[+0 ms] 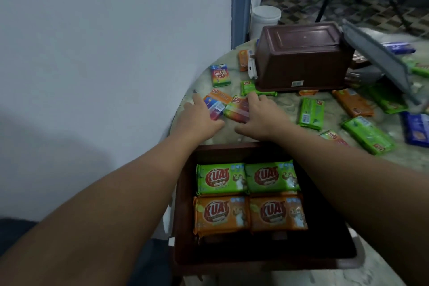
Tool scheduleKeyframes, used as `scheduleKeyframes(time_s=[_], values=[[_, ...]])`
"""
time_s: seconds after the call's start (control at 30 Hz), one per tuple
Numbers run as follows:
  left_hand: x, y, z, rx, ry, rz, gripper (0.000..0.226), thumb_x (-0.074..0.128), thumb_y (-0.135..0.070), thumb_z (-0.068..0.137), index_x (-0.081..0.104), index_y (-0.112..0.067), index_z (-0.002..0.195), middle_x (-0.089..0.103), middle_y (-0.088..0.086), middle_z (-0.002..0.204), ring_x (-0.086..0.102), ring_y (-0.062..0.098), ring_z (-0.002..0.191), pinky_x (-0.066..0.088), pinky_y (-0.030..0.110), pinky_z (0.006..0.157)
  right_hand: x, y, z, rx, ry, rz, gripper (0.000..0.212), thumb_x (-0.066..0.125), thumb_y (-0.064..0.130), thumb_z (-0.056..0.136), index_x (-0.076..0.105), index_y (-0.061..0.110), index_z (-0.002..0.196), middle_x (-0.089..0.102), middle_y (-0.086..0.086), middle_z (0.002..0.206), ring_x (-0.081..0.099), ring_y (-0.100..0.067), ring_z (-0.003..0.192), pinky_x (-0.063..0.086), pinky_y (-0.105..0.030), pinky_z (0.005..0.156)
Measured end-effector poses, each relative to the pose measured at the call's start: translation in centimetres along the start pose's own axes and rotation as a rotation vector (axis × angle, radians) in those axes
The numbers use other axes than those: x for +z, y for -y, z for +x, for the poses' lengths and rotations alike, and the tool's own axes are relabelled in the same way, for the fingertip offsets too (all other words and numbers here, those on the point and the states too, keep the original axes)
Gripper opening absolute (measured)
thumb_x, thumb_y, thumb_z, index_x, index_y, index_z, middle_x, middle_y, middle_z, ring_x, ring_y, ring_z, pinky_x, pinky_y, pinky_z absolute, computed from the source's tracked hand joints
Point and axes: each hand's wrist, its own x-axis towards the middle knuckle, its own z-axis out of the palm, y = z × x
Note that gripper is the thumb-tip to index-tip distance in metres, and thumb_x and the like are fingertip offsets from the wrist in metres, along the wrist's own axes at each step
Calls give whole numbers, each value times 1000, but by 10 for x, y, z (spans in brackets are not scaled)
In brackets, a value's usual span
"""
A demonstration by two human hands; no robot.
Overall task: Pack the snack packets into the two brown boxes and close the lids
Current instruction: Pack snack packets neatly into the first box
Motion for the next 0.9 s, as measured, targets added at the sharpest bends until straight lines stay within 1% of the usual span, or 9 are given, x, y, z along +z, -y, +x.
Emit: scheduleKeyframes(time_s=[0.1,0.2,0.3,0.4,0.5,0.6,0.67,0.77,0.9], values=[[-12,-7,-25,66,-159,-8,83,71,-61,77,31,-14,132,55,17,121,60,37,107,54,44,85,-11,-1,-27,-34,-158,43,74,67,58,73,38,17,128,49,-9,116,52,-35,112,50,-47,88],[-18,-8,-54,133,-241,-12,79,70,-61,79,34,-13,130,56,15,117,61,35,102,53,42,80,-17,-5,-57,-72,-301,64,75,63,58,75,39,19,133,49,-7,114,52,-33,107,50,-45,83],[-18,-3,-91,215,-281,-1,79,70,-62,77,32,-17,130,54,10,116,60,30,98,55,43,78,-14,-11,-92,-139,-331,38,78,55,63,73,40,19,136,51,-8,115,53,-32,105,50,-44,84],[-11,7,-129,273,-248,7,74,72,-58,75,33,-20,126,51,5,114,59,25,94,54,42,74,-5,-21,-125,-188,-271,37,78,60,60,75,39,19,137,52,-7,121,52,-30,111,49,-43,90],[0,18,-161,350,-193,37,76,76,-57,73,36,-22,127,51,2,117,56,22,101,52,39,79,5,-34,-156,-235,-122,49,80,70,56,76,36,23,141,50,-3,126,50,-25,115,46,-39,91],[7,25,-186,454,-96,26,76,78,-55,75,37,-25,131,47,-3,120,53,15,103,50,31,81,8,-45,-176,-316,-9,-25,81,74,55,75,35,28,141,48,1,125,50,-22,111,46,-35,89],[10,30,-197,496,-44,18,75,77,-59,76,35,-29,132,47,-7,122,53,11,104,53,30,80,6,-49,-182,-334,46,-42,80,77,55,75,36,30,139,46,3,124,50,-19,109,46,-33,89],[12,35,-206,506,-64,36,77,74,-68,75,37,-31,131,51,-10,123,52,9,105,53,32,82,11,-51,-191,-330,43,-111,82,74,59,72,39,29,140,44,1,126,51,-21,112,48,-36,93],[13,36,-203,550,-63,114,73,69,-71,77,51,-29,134,58,-7,129,51,15,112,47,39,96,20,-49,-192,-333,11,-228,82,70,66,72,41,29,140,48,1,126,52,-22,114,42,-36,96]])
